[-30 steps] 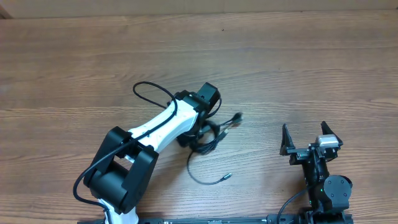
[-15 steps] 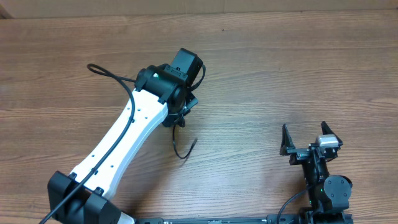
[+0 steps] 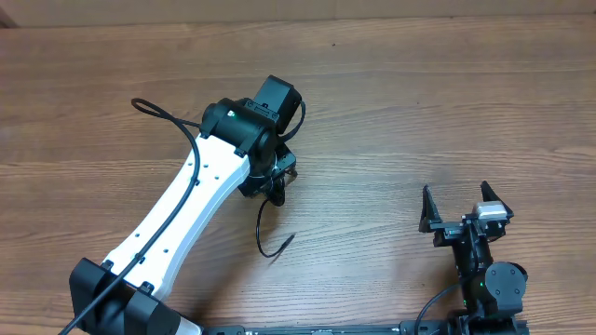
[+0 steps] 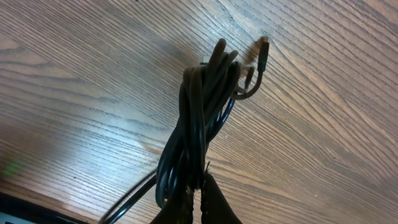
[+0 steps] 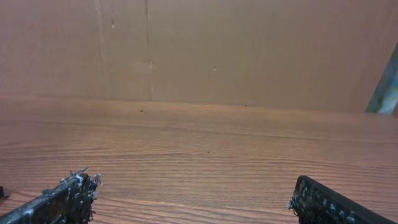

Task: Untangle cables
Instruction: 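Grasp the black cable coil with the left gripper and lift, then reach the right gripper toward the cable held by the left gripper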

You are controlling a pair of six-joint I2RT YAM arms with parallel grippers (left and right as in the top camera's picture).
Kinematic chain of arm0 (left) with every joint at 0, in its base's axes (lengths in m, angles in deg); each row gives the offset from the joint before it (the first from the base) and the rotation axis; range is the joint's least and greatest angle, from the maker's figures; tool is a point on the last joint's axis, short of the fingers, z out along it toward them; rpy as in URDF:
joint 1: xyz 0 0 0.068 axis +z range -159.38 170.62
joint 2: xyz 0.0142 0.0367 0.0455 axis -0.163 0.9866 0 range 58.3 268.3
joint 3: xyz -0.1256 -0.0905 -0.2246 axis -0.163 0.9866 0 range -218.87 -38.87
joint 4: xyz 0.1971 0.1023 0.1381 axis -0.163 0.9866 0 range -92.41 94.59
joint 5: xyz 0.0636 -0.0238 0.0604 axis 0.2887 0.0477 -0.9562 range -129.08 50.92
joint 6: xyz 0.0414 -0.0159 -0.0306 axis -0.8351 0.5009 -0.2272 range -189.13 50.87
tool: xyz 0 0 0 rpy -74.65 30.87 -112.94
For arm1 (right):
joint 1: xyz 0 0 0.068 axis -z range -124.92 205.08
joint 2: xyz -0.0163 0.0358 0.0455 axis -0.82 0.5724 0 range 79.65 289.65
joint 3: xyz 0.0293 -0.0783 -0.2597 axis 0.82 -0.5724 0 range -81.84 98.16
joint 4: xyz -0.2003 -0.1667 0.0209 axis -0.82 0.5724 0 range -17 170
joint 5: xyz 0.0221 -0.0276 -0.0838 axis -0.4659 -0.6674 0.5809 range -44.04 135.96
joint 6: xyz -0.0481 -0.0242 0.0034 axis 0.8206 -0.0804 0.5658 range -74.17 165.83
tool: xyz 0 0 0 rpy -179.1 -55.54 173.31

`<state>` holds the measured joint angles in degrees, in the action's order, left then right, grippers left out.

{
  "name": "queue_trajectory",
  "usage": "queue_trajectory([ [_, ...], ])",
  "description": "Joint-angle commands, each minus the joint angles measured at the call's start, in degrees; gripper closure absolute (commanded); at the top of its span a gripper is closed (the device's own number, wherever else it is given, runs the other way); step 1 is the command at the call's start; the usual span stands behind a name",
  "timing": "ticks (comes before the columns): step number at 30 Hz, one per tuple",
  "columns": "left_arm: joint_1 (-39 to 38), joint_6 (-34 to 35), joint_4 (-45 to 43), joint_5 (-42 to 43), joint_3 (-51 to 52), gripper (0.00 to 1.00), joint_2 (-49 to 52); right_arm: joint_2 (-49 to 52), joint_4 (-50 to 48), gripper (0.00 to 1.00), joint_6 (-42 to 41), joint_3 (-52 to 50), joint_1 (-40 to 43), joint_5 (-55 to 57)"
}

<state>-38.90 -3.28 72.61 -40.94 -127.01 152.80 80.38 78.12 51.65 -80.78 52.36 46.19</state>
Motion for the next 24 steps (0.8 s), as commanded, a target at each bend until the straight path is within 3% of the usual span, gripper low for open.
queue_trajectory([
  [1,-0.1,-0.7,-0.2,2.0,-1.0,0.96,-1.2,-0.6,-0.3,0.0,0.1,-0.6,-0.1,0.1],
  [13,-0.1,0.6,-0.3,3.5,-1.0,0.96,-1.2,-0.6,-0.6,0.0,-1.2,-0.6,-0.2,-3.5],
  [15,-0.1,2.3,-0.5,3.5,-1.0,0.96,-1.2,-0.6,-1.0,0.0,-9.8,-0.6,-0.2,-7.7],
  [20,-0.1,3.6,-2.6,3.6,-1.0,0.96,-1.2,-0.6,-2.1,0.0,-49.0,-0.6,-0.2,-23.4],
  [23,-0.1,3.6,-4.3,4.8,-1.0,0.96,-1.2,-0.6,-2.1,0.0,-68.3,-0.6,-0.2,-35.8],
  [24,-0.1,3.6,-4.5,4.9,-1.0,0.96,-1.2,-0.6,-2.3,0.0,-70.9,-0.6,-0.2,-37.5],
])
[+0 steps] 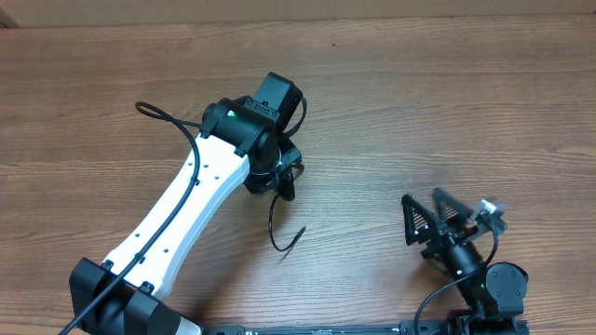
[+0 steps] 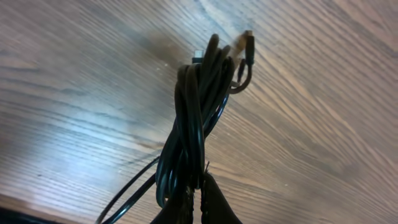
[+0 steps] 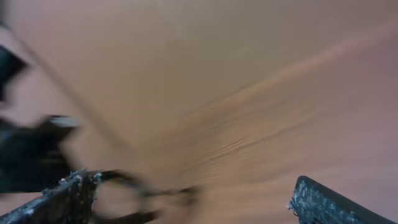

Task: Untangle cables
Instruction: 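Reach the right gripper toward the cable held by the left gripper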

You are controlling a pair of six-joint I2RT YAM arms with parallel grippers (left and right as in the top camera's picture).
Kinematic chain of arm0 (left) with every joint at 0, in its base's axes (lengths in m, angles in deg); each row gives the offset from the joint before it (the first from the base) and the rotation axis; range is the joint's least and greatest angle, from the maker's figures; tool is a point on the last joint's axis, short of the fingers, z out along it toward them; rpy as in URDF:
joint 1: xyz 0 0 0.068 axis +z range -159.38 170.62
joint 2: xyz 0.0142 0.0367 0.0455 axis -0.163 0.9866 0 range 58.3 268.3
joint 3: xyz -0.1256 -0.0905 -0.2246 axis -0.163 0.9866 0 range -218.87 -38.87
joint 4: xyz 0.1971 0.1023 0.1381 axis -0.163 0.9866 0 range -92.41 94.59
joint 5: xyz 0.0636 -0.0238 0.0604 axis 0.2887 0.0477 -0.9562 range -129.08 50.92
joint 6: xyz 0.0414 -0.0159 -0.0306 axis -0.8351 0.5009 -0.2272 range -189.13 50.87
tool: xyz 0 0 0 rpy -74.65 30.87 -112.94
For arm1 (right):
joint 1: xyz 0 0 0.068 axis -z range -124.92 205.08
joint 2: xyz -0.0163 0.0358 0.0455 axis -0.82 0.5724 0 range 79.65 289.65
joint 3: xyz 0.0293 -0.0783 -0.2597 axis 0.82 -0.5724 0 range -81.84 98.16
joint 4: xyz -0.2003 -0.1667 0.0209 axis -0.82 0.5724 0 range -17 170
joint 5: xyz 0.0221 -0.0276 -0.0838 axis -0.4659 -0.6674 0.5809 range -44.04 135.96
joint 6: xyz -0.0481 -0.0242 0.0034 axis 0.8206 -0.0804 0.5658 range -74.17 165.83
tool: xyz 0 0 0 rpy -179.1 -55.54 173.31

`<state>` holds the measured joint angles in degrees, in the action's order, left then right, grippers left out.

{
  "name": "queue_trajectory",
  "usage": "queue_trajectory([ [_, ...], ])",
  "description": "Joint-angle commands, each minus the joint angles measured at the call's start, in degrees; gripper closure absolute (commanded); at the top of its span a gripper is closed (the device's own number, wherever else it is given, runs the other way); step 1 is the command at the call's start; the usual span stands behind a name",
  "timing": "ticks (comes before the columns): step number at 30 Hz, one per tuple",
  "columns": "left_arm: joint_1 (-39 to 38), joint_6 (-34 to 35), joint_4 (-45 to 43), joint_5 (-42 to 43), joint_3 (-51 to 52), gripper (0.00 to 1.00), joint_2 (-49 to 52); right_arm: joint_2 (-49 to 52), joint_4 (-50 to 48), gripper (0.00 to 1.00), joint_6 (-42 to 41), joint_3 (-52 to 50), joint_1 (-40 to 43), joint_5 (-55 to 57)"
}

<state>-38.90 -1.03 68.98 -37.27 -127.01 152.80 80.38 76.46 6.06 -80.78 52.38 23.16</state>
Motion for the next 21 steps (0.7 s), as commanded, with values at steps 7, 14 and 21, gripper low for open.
queue_trajectory([
  [7,-0.1,0.9,-0.9,1.0,-1.0,0.96,-1.2,-0.5,-0.6,0.0,-17.2,0.0,-0.2,-11.4],
  [14,-0.1,0.9,-1.0,0.6,-1.0,0.96,-1.2,4.7,15.4,0.01,-17.2,11.3,-0.2,-1.3],
  [21,-0.1,0.9,-1.9,1.1,-1.0,0.96,-1.2,18.9,19.2,0.0,-24.3,23.5,-0.2,-9.4],
])
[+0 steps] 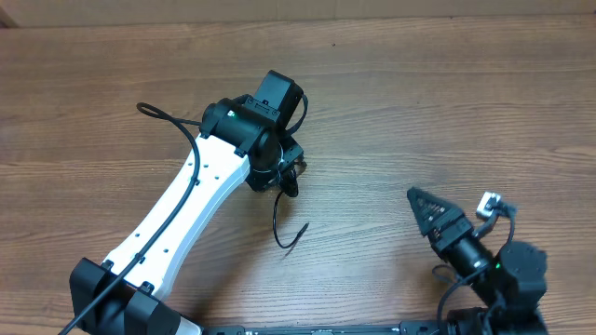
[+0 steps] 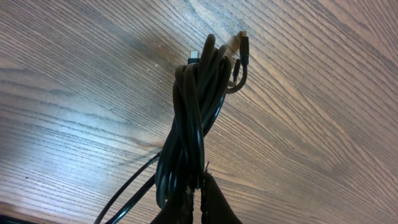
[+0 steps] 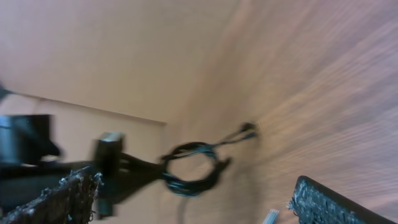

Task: Untangle cables
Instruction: 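Reach the right gripper toward the cable held by the left gripper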

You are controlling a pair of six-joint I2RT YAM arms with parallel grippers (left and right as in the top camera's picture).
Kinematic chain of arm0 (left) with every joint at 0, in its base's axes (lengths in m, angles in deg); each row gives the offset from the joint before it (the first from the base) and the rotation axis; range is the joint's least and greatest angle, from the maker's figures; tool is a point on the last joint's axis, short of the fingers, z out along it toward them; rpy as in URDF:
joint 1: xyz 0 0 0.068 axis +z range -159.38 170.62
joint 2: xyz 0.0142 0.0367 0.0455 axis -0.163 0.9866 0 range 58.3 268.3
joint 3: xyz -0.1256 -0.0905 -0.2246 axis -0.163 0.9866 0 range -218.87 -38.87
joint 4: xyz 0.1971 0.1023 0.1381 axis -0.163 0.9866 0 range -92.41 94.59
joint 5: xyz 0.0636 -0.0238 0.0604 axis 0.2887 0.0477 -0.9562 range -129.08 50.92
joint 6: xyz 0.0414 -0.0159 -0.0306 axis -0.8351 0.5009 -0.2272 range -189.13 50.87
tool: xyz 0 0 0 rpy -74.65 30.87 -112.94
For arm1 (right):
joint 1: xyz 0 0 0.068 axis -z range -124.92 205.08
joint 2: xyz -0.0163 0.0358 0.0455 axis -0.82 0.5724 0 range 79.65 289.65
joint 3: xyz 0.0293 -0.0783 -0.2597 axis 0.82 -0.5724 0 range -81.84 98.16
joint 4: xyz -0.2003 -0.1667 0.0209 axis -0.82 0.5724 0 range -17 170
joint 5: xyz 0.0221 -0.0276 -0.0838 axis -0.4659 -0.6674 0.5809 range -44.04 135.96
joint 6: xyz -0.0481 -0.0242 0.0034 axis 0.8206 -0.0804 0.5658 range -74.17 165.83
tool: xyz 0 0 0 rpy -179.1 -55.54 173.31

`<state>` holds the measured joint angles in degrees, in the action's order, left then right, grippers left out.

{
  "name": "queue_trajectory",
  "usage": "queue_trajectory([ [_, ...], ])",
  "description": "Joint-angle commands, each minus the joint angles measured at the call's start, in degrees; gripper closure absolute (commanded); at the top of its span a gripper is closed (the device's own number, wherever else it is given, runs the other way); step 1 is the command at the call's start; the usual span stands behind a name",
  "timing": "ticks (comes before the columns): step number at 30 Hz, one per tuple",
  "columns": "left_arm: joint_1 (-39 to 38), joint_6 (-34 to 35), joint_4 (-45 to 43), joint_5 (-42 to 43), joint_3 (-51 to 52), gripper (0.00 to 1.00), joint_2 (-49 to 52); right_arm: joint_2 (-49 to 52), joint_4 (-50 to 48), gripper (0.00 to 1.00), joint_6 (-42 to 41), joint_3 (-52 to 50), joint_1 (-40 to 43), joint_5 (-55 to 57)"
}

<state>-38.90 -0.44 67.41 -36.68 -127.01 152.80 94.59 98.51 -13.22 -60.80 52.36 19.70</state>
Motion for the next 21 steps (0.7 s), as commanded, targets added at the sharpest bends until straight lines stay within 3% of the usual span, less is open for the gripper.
queue_trajectory([
  [1,-0.1,0.4,-0.3,0.8,-1.0,0.96,-1.2,6.3,-4.5,0.0,-6.5,3.4,-0.2,-8.8],
  [5,-0.1,0.8,-1.1,3.2,-1.0,0.96,-1.2,11.6,-2.8,0.0,-8.9,3.4,-0.2,-12.5],
  [9,-0.1,0.8,-3.5,5.2,-1.0,0.96,-1.2,17.4,2.6,0.0,-17.9,3.3,-1.3,-13.0],
  [16,-0.1,0.7,-4.6,9.0,-1.0,0.96,-1.2,26.3,-4.4,0.0,-20.5,3.3,-8.9,-12.0],
  [21,-0.1,-1.6,-4.5,12.2,-1.0,0.96,-1.2,34.2,-6.1,0.03,-30.9,3.3,-16.7,-7.3],
])
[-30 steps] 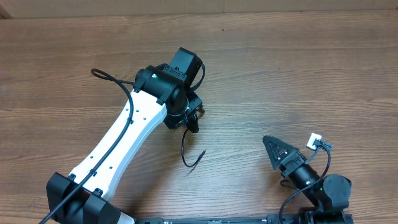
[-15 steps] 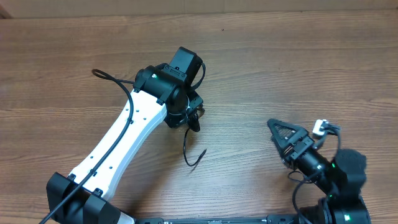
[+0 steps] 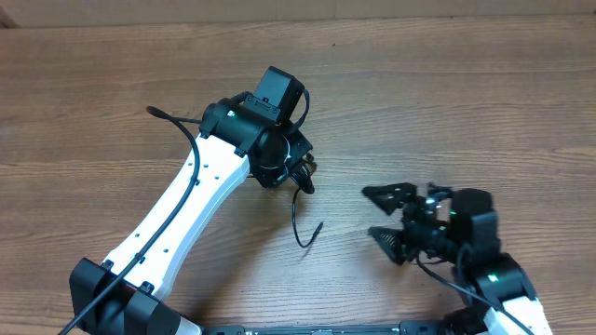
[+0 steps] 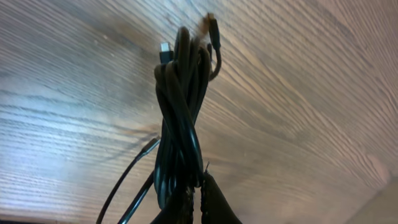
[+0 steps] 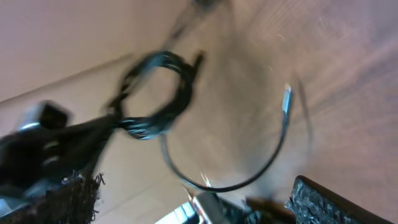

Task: Untangle cables
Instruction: 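Reach the right gripper toward the cable held by the left gripper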

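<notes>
A black cable bundle [image 4: 180, 106] hangs twisted in a coil from my left gripper [image 4: 199, 198], which is shut on its lower end above the wooden table. Overhead, the left gripper [image 3: 296, 173] is at the table's middle. One loose tail [image 3: 300, 223] drops from it and curls to a plug end. My right gripper [image 3: 383, 215] is open and points left, a short way right of that tail. The right wrist view is blurred but shows the coil [image 5: 155, 93] and the curved tail [image 5: 273, 149] ahead of the open right gripper [image 5: 193, 182].
The left arm's white link [image 3: 172, 219] crosses the table's left half, with its own black wire [image 3: 172, 121] looping off it. The wooden table [image 3: 447, 102] stretches to the back, where a cardboard wall [image 3: 279, 9] stands.
My right gripper has swung from pointing up-left at the front right to pointing straight left, closer to the hanging tail. The left gripper has shifted a little right with the bundle.
My left gripper held the cable bundle shut throughout, drifting slightly right. The right gripper first sat open at the front right facing the back wall. It then turned leftwards at each moment, and the coil and tail now lie in its view.
</notes>
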You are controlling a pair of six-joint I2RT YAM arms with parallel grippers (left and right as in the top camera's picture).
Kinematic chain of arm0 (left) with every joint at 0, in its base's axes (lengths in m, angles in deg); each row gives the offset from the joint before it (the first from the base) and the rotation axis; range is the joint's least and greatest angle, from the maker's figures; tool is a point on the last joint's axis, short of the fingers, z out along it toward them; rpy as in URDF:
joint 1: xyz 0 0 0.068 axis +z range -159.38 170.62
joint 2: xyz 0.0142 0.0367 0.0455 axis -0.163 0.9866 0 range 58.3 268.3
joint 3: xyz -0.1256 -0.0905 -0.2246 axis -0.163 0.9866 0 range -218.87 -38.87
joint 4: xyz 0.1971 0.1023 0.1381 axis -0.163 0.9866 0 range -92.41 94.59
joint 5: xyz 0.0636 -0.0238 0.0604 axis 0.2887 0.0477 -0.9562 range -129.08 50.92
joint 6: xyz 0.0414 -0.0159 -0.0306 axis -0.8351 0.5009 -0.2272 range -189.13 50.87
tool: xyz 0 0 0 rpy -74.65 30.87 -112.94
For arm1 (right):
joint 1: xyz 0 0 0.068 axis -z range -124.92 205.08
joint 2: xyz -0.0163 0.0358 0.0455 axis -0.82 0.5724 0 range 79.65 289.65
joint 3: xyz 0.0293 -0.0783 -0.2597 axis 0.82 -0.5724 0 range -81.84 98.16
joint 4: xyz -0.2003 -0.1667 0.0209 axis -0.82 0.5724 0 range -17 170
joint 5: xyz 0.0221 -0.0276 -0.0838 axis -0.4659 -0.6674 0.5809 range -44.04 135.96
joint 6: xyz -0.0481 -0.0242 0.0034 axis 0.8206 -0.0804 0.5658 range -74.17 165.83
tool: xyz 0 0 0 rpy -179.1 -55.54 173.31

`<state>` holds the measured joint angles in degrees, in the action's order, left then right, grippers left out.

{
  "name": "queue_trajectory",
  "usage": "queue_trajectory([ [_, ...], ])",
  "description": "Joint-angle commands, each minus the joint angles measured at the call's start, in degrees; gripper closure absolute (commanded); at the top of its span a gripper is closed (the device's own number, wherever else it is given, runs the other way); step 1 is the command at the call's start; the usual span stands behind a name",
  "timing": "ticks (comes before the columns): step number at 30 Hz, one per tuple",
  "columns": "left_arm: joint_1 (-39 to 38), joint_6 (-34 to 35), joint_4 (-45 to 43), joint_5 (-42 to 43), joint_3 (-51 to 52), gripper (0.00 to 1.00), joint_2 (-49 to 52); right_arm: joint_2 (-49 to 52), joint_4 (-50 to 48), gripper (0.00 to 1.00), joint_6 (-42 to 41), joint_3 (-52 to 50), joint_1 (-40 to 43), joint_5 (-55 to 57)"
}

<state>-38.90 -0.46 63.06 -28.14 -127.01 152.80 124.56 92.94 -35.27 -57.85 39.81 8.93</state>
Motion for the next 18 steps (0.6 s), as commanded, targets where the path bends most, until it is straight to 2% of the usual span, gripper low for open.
queue_trajectory([
  [1,-0.1,-2.6,-0.2,3.7,-1.0,0.96,-1.2,5.8,-0.9,0.04,-10.9,0.4,-5.4,4.2],
  [3,-0.1,-4.9,-0.2,3.8,-1.0,0.96,-1.2,9.4,-3.5,0.07,-13.7,0.4,-7.4,4.8],
  [9,-0.1,-15.0,-1.1,7.3,-1.0,0.96,-1.2,19.9,-17.5,0.07,-13.9,0.4,-10.6,4.8],
  [15,-0.1,-17.3,-1.2,7.9,-1.0,0.96,-1.2,27.2,-27.2,0.08,-21.9,0.4,-10.6,2.6],
  [18,-0.1,-17.3,-1.5,8.0,-1.0,0.96,-1.2,27.9,-32.5,0.1,-22.4,0.4,-10.7,1.5],
])
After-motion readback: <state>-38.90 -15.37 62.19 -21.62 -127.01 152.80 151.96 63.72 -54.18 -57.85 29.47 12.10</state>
